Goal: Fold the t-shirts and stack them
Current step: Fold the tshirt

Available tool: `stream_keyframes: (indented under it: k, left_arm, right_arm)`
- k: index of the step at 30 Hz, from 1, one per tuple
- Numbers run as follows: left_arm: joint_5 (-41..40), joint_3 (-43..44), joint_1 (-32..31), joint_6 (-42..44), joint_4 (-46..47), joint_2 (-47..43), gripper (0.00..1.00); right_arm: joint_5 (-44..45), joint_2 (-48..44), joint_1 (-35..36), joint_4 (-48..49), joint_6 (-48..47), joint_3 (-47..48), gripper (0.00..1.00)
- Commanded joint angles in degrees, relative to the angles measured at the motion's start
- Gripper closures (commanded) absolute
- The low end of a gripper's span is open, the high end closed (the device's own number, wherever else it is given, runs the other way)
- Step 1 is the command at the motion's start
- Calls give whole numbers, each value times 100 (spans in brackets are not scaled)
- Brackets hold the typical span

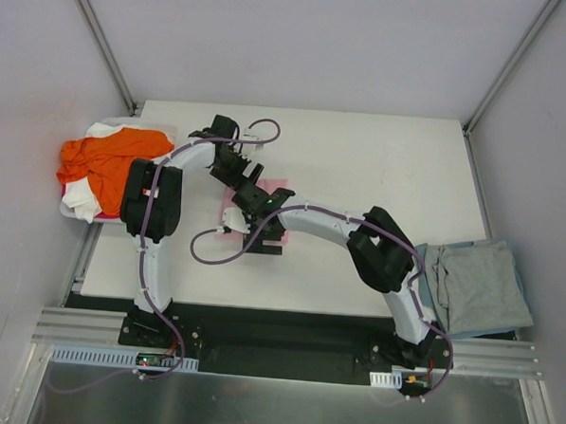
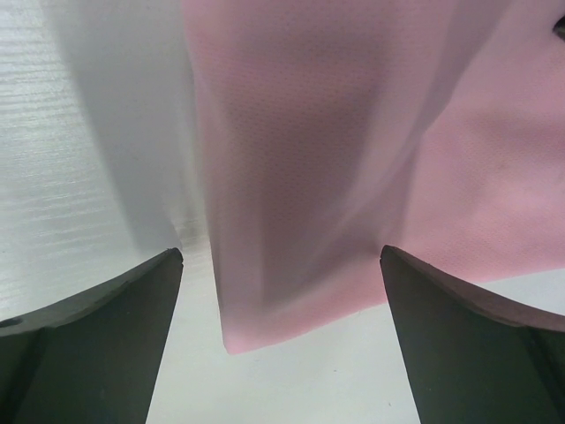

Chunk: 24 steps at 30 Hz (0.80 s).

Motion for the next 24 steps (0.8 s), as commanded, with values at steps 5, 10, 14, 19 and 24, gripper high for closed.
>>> stream_keyframes:
  k: [5,10,14,19,24]
  left_arm:
    - [-105,40,-74,117,-238,38,1]
    - [-122,13,-83,91,-238,21,1]
    - [-148,-22,-118,55,-230,-23,1]
    - [-192,-66,-136,82,-238,-76,1]
    - [-210,-101,-153,82,-238,-67,1]
  right_arm:
    - [-174,11,-34,-28,58,21,0]
    - [-192,72,-131,-19,-38,65,0]
    - [-209,178,-183,-37,-135,153,0]
    - [-437,283,-219,-37,-135,197,0]
    - [-526,371,-280,-81,-144,320,0]
